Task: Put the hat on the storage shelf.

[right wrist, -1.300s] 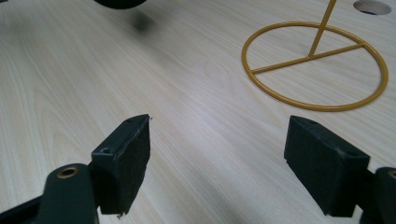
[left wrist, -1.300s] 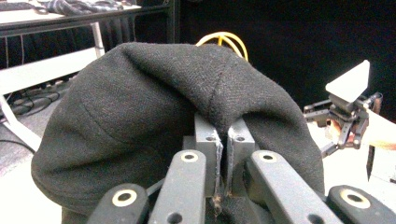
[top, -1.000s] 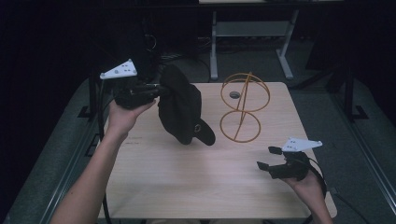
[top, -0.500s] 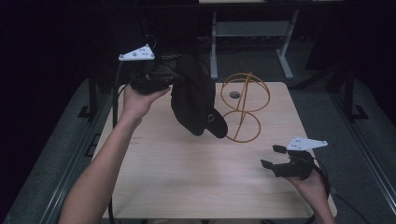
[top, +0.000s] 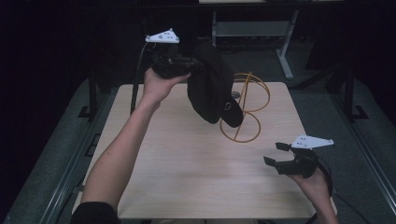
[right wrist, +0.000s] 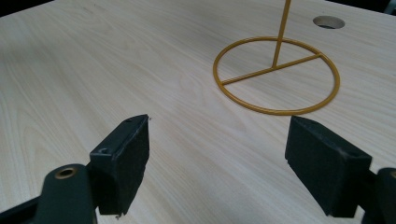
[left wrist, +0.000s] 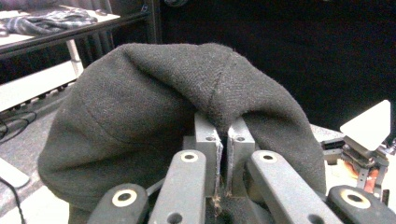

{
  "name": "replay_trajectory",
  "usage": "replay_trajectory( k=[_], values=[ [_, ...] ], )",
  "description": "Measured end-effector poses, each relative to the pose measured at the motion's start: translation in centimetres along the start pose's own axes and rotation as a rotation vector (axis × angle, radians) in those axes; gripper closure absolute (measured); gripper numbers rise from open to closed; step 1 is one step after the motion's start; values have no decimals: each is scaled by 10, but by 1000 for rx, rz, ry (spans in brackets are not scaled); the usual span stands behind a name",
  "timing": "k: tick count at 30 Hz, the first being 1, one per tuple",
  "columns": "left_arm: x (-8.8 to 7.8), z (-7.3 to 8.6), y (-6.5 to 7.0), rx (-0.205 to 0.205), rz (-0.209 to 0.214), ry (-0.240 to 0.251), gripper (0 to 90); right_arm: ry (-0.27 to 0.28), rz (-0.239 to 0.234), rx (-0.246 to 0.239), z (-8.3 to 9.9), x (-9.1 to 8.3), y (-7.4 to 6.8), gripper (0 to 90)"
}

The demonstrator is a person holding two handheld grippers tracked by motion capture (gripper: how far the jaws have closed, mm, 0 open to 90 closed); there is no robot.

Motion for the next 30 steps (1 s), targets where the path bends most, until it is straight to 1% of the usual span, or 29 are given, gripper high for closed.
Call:
replay_trajectory(
  k=[1,2,3,5,7,8,9,10,11,12,13,14,15,16,17,18,19,20,21,22,23,25,28,30],
  values=[
    [2,-3,0,0,3,1,868,0,0,0,0,0,0,216],
    [7,-9,1,13,7,-5,868,-1,2,3,1,0,2,216],
    [7,-9,1,13,7,-5,868,-1,2,3,1,0,2,216],
    [13,-18,3,20,17,-2,868,4,-2,10,2,-1,3,215],
    [17,-23,4,29,21,-9,868,13,0,14,2,-3,5,215],
    [23,-30,6,41,26,-21,868,21,1,18,2,-5,6,215],
    [23,-30,6,41,26,-21,868,22,1,21,3,-5,6,215],
    [31,-36,8,44,35,-28,868,25,2,24,3,-6,7,215],
    [31,-36,8,44,35,-28,868,25,2,24,3,-6,7,215],
    [40,-42,11,52,39,-46,868,26,3,27,3,-6,8,215],
    [40,-42,11,52,39,-46,868,26,3,27,3,-6,8,215],
    [49,-48,14,64,39,-67,868,27,2,31,4,-6,10,215],
    [49,-48,14,64,39,-67,868,28,-1,37,5,-6,11,215],
    [58,-52,16,76,40,-87,868,30,-3,40,5,-5,11,215],
    [62,-54,17,80,42,-91,867,27,-5,40,5,-5,11,215],
    [62,-54,17,80,42,-91,867,27,-5,40,5,-5,11,215],
    [66,-56,18,79,43,-100,868,28,-4,35,4,-4,11,215],
    [74,-59,19,71,47,-107,867,25,-5,33,4,-4,10,215],
    [74,-59,19,71,47,-107,867,22,-7,33,4,-3,10,215],
    [80,-60,19,68,46,-120,867,20,-6,32,4,-2,10,215],
    [80,-60,19,68,46,-120,867,20,-6,32,4,-2,10,215],
    [86,-60,16,60,44,-129,867,15,-8,33,5,-1,11,215],
    [94,-61,11,36,61,-122,866,16,-10,37,5,-1,12,215],
    [99,-62,11,31,65,-126,866,17,-12,43,5,0,13,214]
  ],
)
Point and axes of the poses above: each handheld gripper's, and its own axes: x roughly forward along the jaws, z roughly out of its underside, y roughly to its right, the point moved 6 cm from there along x, roughly forward along the jaws, and after that the axes turned 15 degrees about -y, right-handed, at the moved point
